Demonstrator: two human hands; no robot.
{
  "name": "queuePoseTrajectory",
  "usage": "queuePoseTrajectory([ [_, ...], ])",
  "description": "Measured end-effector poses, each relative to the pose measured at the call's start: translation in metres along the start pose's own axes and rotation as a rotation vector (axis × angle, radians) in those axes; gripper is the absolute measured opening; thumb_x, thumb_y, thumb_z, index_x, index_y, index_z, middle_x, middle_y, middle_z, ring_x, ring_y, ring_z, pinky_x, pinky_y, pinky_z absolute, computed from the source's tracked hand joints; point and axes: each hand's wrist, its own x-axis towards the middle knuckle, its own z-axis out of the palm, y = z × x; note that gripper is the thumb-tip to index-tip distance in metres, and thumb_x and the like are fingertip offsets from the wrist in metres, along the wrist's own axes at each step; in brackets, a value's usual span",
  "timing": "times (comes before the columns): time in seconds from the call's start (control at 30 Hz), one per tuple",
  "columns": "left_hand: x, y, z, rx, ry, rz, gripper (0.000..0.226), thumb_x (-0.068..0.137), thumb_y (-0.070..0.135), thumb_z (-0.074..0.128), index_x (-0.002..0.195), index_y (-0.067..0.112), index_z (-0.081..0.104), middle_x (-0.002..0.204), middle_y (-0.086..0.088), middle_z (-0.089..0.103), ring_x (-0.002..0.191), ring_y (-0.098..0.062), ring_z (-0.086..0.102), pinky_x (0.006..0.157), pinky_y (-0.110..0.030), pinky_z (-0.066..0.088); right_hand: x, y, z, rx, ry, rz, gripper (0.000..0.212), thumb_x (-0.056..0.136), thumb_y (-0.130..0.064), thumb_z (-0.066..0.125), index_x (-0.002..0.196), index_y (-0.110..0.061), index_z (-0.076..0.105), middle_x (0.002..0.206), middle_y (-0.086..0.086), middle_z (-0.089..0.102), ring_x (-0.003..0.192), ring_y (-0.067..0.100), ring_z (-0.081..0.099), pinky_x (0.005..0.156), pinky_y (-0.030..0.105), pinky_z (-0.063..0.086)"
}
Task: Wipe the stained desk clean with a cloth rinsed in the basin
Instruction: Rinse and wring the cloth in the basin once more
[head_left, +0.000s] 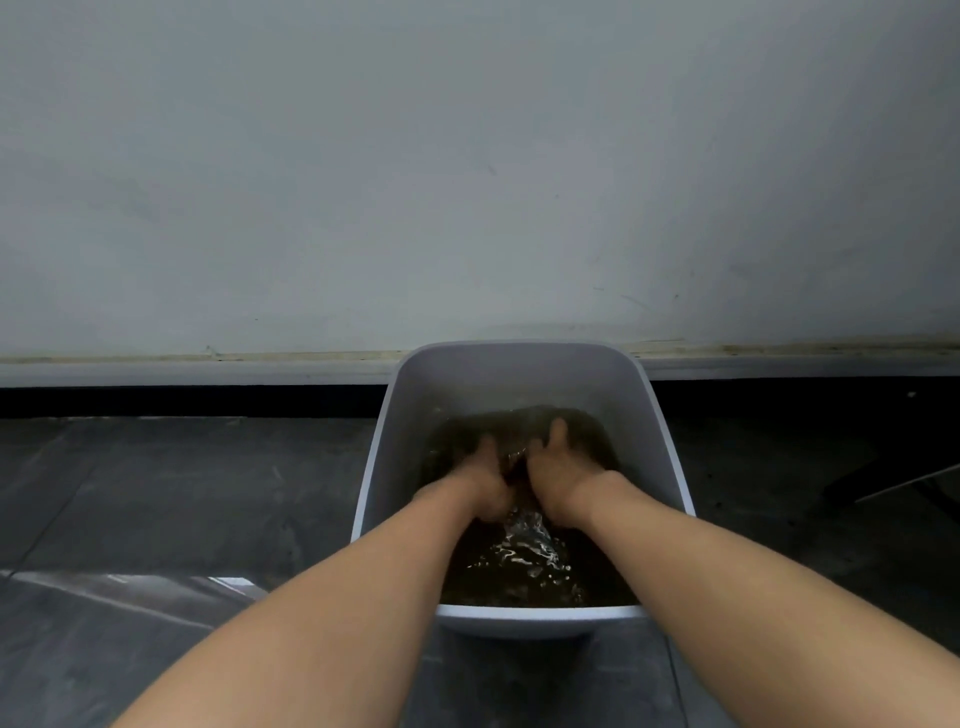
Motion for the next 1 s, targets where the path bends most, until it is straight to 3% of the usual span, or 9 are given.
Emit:
queuePoseTrajectory([
  [0.07,0.003,0.002,0.001,-0.063,-0.089,-0.037,0.075,0.093,0.015,0.061,0.156,0.015,0.022,0.146,-0.017,0.046,0.130,-0.034,0.050,0.109,-0.043,0.044,0.002,-0.003,0.002,0.084,-0.070,-0.007,0.065,0.096,-0.001,0.055,0.154,-0.008,0.026,0.159,0.023,0.009,0.138,0.042,0.037,0.113,0.044,0.038],
  [0.17,-0.002,0.008,-0.007,-0.565,-0.250,-0.191,0.029,0.099,0.027,0.055,0.119,0.007,0.062,0.096,-0.014,0.070,0.082,-0.027,0.068,0.086,-0.040,0.057,0.012,-0.007,0.004,0.352,-0.038,0.052,0.040,0.095,-0.006,0.059,0.135,-0.008,0.052,0.139,0.018,0.053,0.124,0.033,0.056,0.101,0.036,0.048],
  [0.27,-0.003,0.014,-0.010,-0.797,-0.301,-0.248,0.039,0.104,0.037,0.040,0.091,0.006,0.061,0.064,-0.013,0.065,0.050,-0.023,0.062,0.045,-0.020,0.044,0.007,-0.015,0.001,0.764,0.080,0.155,0.018,0.101,-0.020,0.051,0.109,-0.006,0.059,0.104,0.015,0.067,0.091,0.033,0.068,0.062,0.035,0.055],
  [0.37,-0.007,0.016,-0.012,-0.853,-0.255,-0.280,0.037,0.105,0.026,0.037,0.081,0.003,0.054,0.052,-0.011,0.057,0.039,-0.019,0.055,0.034,-0.018,0.035,-0.010,-0.025,-0.009,1.022,0.177,0.240,0.034,0.107,-0.020,0.034,0.081,-0.006,0.050,0.086,0.016,0.062,0.062,0.028,0.061,0.043,0.026,0.041],
  [0.53,-0.019,0.018,-0.019,-0.971,-0.133,-0.331,0.030,0.096,0.037,0.058,0.109,0.011,0.067,0.092,-0.012,0.068,0.084,-0.026,0.064,0.059,-0.032,0.049,-0.020,-0.042,-0.005,0.863,0.309,0.170,0.032,0.107,-0.022,0.026,0.123,-0.007,0.050,0.111,0.016,0.065,0.095,0.031,0.067,0.078,0.041,0.058],
  [0.67,-0.025,0.017,-0.023,-0.892,-0.157,-0.286,0.033,0.102,0.027,0.045,0.072,0.015,0.053,0.046,-0.001,0.048,0.036,-0.011,0.044,0.037,-0.015,0.029,-0.020,-0.032,-0.013,0.737,0.373,0.088,0.022,0.104,-0.014,0.033,0.099,-0.011,0.054,0.109,0.011,0.065,0.093,0.025,0.063,0.081,0.034,0.049],
  [0.83,-0.028,0.021,-0.020,-0.799,-0.223,-0.222,0.036,0.102,0.020,0.033,0.068,0.018,0.047,0.047,0.002,0.045,0.037,-0.008,0.039,0.037,-0.013,0.020,-0.014,-0.013,-0.018,0.336,0.295,0.010,0.031,0.097,-0.008,0.051,0.128,-0.005,0.048,0.129,0.022,0.056,0.117,0.039,0.059,0.095,0.042,0.048],
  [0.93,-0.020,0.018,-0.015,-0.708,-0.112,-0.219,0.026,0.105,0.013,0.037,0.094,0.009,0.060,0.067,-0.006,0.064,0.049,-0.014,0.060,0.039,-0.021,0.046,-0.008,-0.006,-0.004,0.112,0.124,0.001,0.061,0.094,-0.012,0.061,0.145,-0.005,0.029,0.142,0.024,0.029,0.122,0.043,0.051,0.103,0.046,0.045],
  [1.0,-0.020,0.022,-0.011,-0.649,-0.079,-0.256,0.041,0.102,0.009,0.047,0.143,0.008,0.043,0.110,-0.018,0.067,0.085,-0.026,0.070,0.064,-0.033,0.060,-0.002,-0.004,0.003,0.003,0.050,0.037,0.081,0.092,-0.010,0.062,0.154,-0.006,0.011,0.149,0.024,0.013,0.131,0.046,0.039,0.109,0.051,0.041],
])
